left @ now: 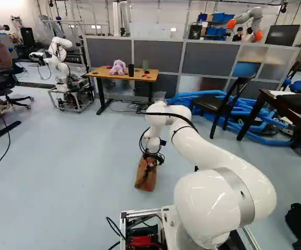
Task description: Pick up the bag on the ground and place it on the table
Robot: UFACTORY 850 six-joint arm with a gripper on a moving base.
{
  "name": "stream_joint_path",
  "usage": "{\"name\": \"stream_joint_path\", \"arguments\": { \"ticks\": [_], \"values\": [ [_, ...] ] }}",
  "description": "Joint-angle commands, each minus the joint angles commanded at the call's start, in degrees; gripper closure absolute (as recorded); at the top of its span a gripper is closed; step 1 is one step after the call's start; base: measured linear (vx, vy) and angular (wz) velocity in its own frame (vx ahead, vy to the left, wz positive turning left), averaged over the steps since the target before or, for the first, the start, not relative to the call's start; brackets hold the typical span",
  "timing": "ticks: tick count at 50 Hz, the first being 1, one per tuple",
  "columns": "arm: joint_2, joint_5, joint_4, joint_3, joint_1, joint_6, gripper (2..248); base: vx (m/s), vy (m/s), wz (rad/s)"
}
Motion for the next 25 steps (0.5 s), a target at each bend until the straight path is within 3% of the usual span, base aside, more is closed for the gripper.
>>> {"name": "stream_joint_path", "arguments": {
  "ticks": [1, 2, 6, 7, 12, 13, 17, 18, 22, 23, 25],
  "values": [
    [0.0, 0.0, 0.0, 0.0, 0.0, 0.0, 14, 0.000, 0.000, 0.000],
    [0.0, 0.0, 0.0, 0.0, 0.0, 0.0, 52, 0.000, 0.000, 0.000],
    [0.0, 0.0, 0.0, 0.0, 0.0, 0.0, 52, 0.000, 0.000, 0.000],
    [0.0, 0.0, 0.0, 0.0, 0.0, 0.0, 90, 0.000, 0.000, 0.000],
    [0.0, 0.0, 0.0, 0.0, 0.0, 0.0, 90, 0.000, 0.000, 0.000],
    [0.0, 0.0, 0.0, 0.0, 0.0, 0.0, 128, 0.000, 0.000, 0.000],
    [0.0, 0.0, 0.0, 0.0, 0.0, 0.0, 128, 0.000, 0.000, 0.000],
    [0.0, 0.0, 0.0, 0.0, 0.0, 0.0, 166, 0.000, 0.000, 0.000],
    [0.0, 0.0, 0.0, 0.0, 0.0, 0.0, 166, 0.000, 0.000, 0.000],
    [0.0, 0.0, 0.0, 0.0, 0.0, 0.0, 204, 0.000, 0.000, 0.000],
    [0.0, 0.0, 0.0, 0.0, 0.0, 0.0, 204, 0.000, 0.000, 0.000]
  ]
}}
